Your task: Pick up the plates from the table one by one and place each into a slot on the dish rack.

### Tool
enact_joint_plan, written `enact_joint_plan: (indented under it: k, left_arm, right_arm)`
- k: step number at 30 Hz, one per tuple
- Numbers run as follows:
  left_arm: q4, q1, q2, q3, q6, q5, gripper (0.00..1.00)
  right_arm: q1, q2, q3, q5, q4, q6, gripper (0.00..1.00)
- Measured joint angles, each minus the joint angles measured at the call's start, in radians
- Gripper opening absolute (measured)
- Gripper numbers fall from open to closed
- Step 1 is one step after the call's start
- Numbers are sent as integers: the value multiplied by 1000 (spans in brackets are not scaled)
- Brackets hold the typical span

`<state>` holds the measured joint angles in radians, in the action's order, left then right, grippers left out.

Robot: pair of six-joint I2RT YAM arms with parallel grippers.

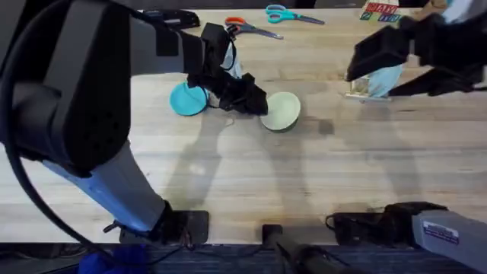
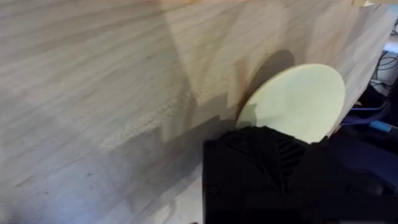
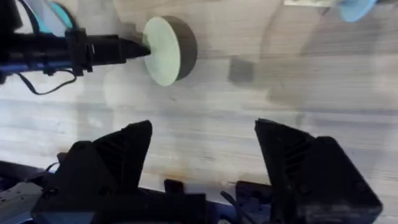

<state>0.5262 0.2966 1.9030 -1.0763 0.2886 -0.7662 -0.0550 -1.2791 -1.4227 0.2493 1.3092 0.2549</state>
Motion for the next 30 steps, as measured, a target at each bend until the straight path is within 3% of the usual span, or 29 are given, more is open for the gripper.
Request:
enact_joint_plan:
  k: [8, 21, 30]
  left_arm:
    - [0, 0, 0, 0, 0, 0, 41]
    - [0, 0, 0, 0, 0, 0, 41]
    - [0, 0, 0, 0, 0, 0, 41]
  right_arm:
    - [-90, -117, 0, 7, -47, 11, 995]
    - [-147, -152, 294, 93, -398, 52, 996]
    - [-147, -153, 357, 109, -460, 69, 996]
